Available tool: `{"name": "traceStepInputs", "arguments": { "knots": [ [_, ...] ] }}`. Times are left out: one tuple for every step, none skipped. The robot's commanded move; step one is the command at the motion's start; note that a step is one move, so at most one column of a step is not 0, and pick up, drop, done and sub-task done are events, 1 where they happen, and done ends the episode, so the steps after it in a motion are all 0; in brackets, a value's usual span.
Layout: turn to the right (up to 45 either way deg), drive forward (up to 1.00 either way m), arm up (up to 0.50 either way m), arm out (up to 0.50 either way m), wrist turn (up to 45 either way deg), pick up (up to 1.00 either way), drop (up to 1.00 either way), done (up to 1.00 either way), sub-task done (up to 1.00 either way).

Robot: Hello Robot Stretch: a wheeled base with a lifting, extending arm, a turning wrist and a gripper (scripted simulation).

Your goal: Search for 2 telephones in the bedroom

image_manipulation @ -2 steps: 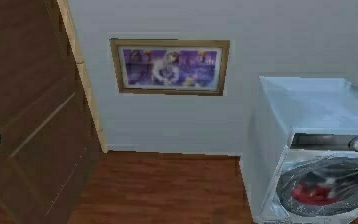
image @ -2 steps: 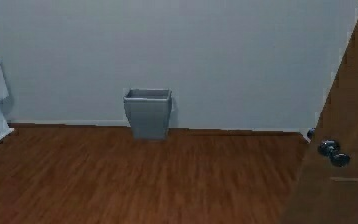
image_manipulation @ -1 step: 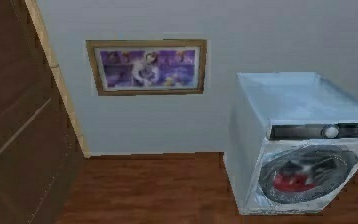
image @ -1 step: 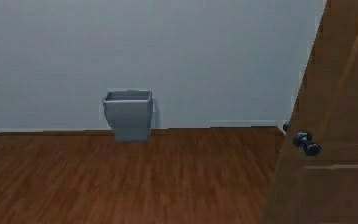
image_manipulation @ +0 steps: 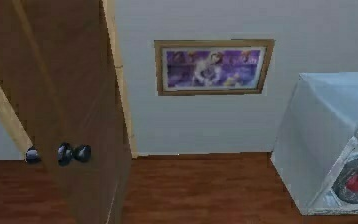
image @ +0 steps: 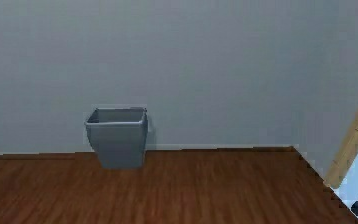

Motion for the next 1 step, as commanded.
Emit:
{"name": "traceStepInputs", "arguments": {
  "knots": [
    [0.0, 0.55, 0.00, 0.00, 0.0, 0.00, 0.00, 0.00, 0.00]
  ]
}}
